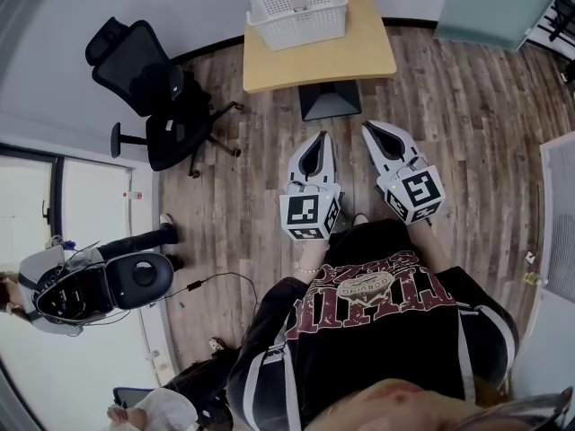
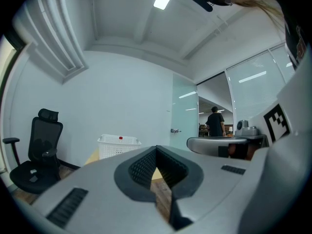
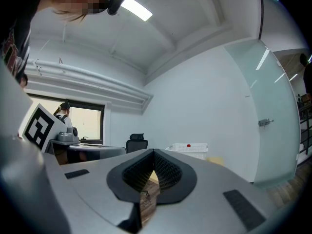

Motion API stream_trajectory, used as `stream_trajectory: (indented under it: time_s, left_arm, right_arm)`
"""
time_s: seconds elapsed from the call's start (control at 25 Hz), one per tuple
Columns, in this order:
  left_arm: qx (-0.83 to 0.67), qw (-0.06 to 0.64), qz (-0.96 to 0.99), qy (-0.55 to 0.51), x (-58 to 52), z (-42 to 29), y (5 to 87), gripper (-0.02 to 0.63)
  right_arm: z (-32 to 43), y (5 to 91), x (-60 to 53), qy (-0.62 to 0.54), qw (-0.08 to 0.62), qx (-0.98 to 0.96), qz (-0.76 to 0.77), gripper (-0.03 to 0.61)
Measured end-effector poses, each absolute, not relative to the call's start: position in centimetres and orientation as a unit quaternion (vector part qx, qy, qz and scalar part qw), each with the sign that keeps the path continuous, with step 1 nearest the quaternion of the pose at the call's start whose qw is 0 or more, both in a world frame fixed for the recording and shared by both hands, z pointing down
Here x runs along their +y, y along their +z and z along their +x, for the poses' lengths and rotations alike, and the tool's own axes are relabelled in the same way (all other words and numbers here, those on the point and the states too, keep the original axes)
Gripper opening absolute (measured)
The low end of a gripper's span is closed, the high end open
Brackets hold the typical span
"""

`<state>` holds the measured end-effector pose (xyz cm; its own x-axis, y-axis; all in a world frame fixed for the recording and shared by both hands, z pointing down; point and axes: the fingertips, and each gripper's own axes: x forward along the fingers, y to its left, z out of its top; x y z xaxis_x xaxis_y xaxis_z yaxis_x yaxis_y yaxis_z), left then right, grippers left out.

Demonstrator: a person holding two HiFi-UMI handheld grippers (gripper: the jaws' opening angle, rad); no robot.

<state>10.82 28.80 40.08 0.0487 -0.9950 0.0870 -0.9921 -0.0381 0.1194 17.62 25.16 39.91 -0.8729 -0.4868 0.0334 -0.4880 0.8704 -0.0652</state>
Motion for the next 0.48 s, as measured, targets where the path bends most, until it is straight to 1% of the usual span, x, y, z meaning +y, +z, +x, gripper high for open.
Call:
stream_trajectory:
  time_s: [0.48]
  left_arm:
    - [-0.669, 0.076, 0.739, -0.010, 23.6, 7.2, 39.7, 0.046]
  right_arm:
    - [13.8, 39.5, 20.5, 0.031, 0.012, -0.961, 0.273, 0.017]
